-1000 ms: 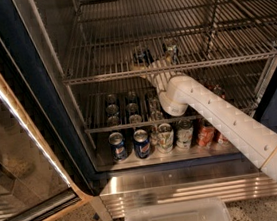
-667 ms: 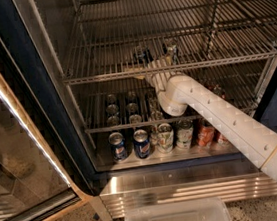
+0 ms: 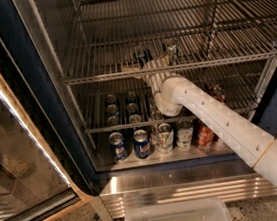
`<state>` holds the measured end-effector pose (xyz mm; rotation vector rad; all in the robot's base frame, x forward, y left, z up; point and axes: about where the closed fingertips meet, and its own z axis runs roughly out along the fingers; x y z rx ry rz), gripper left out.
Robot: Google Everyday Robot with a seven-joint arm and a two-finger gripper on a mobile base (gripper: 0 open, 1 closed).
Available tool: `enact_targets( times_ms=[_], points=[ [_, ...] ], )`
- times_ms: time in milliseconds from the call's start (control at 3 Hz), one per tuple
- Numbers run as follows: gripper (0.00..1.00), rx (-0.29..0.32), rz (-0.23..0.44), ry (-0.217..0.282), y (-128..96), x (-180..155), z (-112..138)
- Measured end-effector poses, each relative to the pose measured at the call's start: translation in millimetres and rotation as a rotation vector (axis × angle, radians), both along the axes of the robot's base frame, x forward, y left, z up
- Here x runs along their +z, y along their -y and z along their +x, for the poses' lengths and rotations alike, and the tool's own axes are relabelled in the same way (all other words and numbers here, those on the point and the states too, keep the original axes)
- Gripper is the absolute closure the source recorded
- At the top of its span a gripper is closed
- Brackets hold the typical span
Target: Pick pepsi can from middle shelf of fridge
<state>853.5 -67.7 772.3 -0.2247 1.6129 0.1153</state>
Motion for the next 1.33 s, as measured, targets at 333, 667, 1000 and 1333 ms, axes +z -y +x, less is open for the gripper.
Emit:
enact_targets(
  times_ms=[333, 667, 1000, 1333],
  points=[
    [0.12, -0.026, 0.003, 0.005, 2, -1, 1],
    [0.21, -0.055, 0.01, -0.008, 0, -11, 13],
    [0.21, -0.067, 0.003, -0.01, -5, -15, 21],
    [0.21, -0.089, -0.009, -0.009, -7, -17, 26]
  ],
)
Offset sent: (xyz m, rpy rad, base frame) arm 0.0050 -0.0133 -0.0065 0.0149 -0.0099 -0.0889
